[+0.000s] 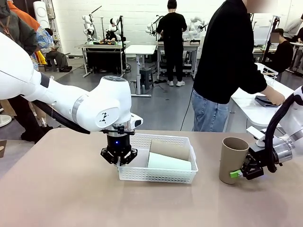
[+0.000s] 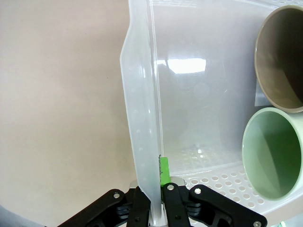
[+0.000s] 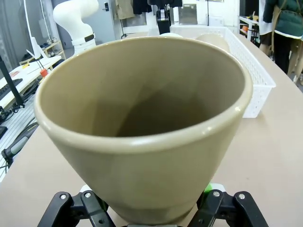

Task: Clean and organize the cups into the basket.
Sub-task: Pick up the Reusable plastic cup from the right side of the table and stack it inside the Organizing basket in the center of the table.

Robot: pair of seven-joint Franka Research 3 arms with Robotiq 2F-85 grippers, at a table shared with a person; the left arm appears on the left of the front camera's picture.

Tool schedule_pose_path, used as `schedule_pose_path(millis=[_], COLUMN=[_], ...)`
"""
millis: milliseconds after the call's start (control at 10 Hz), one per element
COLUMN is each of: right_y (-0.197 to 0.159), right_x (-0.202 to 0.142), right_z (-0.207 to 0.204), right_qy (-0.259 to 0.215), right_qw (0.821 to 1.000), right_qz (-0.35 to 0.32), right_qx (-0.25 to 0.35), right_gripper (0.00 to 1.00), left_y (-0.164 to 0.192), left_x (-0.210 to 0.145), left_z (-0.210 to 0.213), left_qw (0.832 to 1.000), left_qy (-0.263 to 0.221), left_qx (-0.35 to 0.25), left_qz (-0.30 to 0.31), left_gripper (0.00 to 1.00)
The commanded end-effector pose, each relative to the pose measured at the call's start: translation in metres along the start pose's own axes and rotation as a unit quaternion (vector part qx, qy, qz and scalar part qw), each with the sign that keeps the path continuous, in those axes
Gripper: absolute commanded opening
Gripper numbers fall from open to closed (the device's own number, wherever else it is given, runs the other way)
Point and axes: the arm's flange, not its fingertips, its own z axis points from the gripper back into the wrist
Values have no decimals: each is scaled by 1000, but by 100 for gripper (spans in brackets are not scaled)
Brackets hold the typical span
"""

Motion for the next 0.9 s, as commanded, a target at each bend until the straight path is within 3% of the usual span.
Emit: schedule_pose_path(millis=[0, 200, 300, 600, 800], right_y=[-5, -1, 14, 69, 87], right_x=[-3, 8, 48, 197, 243], right_z=[1, 1, 2, 25, 38], right_qy=[-14, 0, 8, 14, 14], right_qw=[1000, 1000, 1000, 997, 995], right_qz=[14, 3, -14, 50, 57], right_qx=[-1, -16, -21, -58, -85], right_gripper=[0, 0, 0, 0, 0], left_y=[0, 0, 0, 0, 0], left_x=[-1, -1, -1, -1, -1], left_z=[-1, -1, -1, -1, -1], left_qw=[1000, 1000, 1000, 1000, 1000], left_qy=[0, 0, 0, 0, 0], left_qx=[2, 2, 2, 2, 2], left_qz=[0, 0, 0, 0, 0], left_gripper=[0, 0, 0, 0, 0])
